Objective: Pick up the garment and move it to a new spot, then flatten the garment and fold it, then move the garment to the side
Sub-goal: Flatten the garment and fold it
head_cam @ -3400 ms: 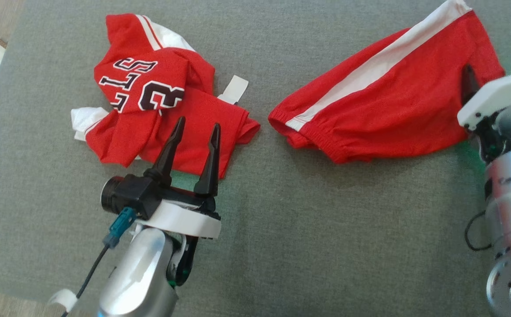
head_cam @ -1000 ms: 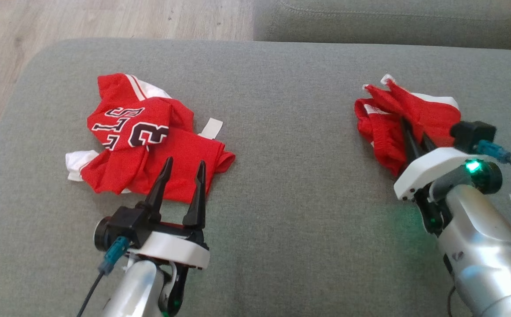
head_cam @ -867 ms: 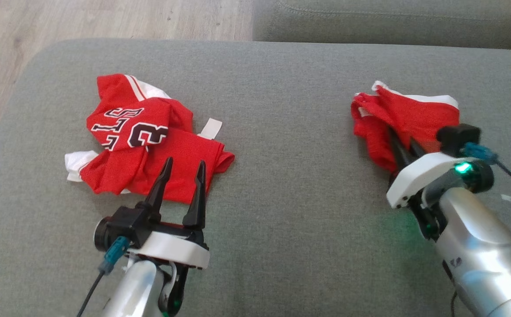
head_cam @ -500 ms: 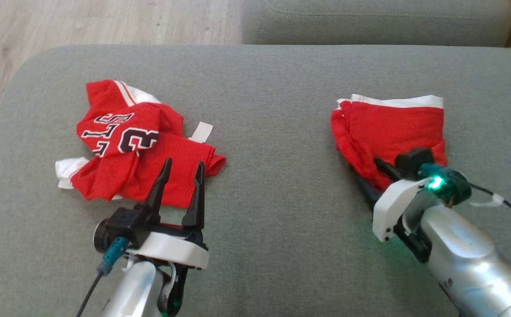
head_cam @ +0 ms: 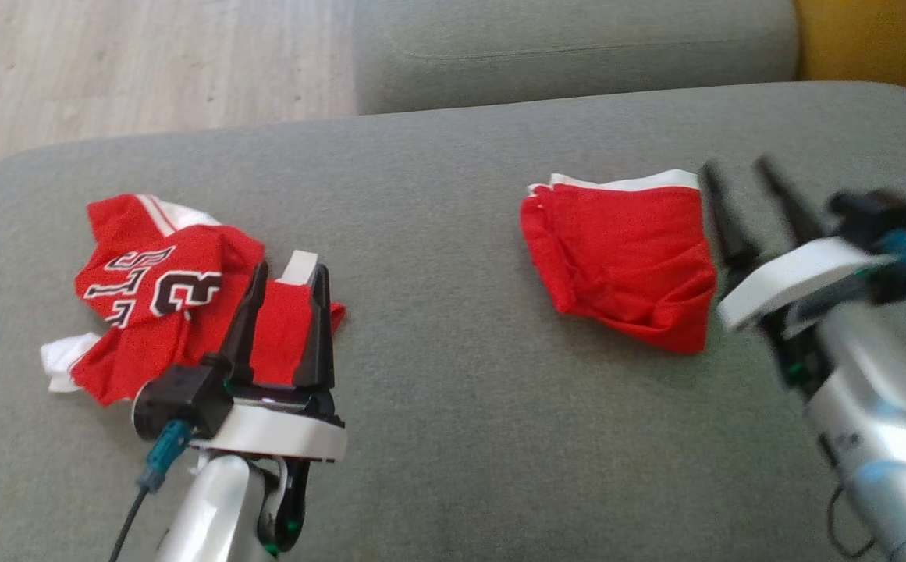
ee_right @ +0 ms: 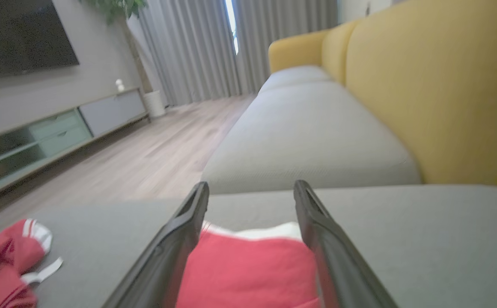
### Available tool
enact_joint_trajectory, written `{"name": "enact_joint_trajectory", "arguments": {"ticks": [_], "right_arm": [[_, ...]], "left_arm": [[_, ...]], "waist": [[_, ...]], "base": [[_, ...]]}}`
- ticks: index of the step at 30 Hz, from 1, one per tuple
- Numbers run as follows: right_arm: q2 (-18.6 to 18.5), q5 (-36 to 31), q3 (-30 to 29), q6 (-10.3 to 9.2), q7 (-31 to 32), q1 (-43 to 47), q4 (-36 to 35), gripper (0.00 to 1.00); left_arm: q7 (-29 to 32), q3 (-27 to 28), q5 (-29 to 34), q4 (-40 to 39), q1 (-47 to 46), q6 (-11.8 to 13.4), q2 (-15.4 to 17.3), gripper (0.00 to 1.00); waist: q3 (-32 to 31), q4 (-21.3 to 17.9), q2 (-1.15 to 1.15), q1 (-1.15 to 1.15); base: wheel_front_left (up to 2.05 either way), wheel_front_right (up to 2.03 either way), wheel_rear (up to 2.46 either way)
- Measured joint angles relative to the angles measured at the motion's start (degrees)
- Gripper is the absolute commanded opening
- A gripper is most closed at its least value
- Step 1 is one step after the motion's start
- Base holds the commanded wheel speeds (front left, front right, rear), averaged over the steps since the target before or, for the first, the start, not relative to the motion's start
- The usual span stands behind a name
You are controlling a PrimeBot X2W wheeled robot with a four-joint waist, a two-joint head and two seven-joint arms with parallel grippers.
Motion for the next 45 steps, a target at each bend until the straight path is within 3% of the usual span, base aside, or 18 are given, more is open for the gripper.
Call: {"name": "enact_joint_trajectory", "arguments": {"ticks": [5, 9, 13, 22, 23, 32, 40, 45], "right_arm": [[0.58, -10.26, -16.69, 0.0, -0.19, 3.63, -9.24, 1.0], [6.92, -18.22, -25.35, 0.0, -0.25, 13.86, -15.34, 1.0], [12.56, -23.68, -29.39, 0.0, -0.24, 22.48, -19.74, 1.0], [13.23, -25.55, -30.97, 0.0, -0.25, 24.29, -23.14, 1.0], [13.29, -25.55, -31.0, 0.0, -0.25, 24.14, -23.18, 0.03], [13.36, -28.63, -33.38, 0.0, 1.07, 14.06, -17.95, 0.0], [12.44, -34.35, -41.78, 0.0, 4.33, 1.85, -3.3, 0.0], [11.43, -36.69, -43.95, 0.0, 7.56, -2.27, 7.15, 0.0]], "left_arm": [[0.0, 0.92, 0.41, -2.41, 0.07, -0.02, -0.01, 1.0], [0.0, 0.89, 0.92, -2.87, 0.37, -0.11, -0.01, 1.0], [0.0, 0.69, 1.78, -3.12, 2.28, -0.12, 0.0, 1.0], [0.0, -0.43, 1.82, -3.14, 3.13, -0.58, 0.0, 1.0], [0.0, -0.54, 1.81, -3.14, 3.08, -0.59, 0.0, 1.0], [0.0, -3.09, 1.79, -3.1, -0.33, -0.62, -0.01, 1.0], [0.0, -5.69, 0.74, -2.66, -2.75, -0.59, -0.03, 1.0], [0.0, -6.59, 0.31, -2.38, -2.85, -0.54, -0.05, 1.0]], "waist": [[-0.35, -2.18, 0.0, 0.0], [-0.55, -3.01, 0.0, 0.0], [-0.38, -3.37, 0.0, 0.0], [1.37, -2.88, 0.0, 0.0], [1.72, -2.65, 0.0, 0.0], [6.97, 0.99, 0.0, 0.01], [11.22, 6.39, 0.0, 0.02], [12.67, 8.86, 0.0, 0.02]], "base": [[0.0, 0.0, 0.0], [0.0, 0.0, 0.0], [0.0, 0.0, 0.0], [0.0, 0.0, 0.0], [0.0, 0.0, 0.0], [0.0, 0.0, 0.0], [0.0, 0.0, 0.0], [0.0, 0.0, 0.0]]}}
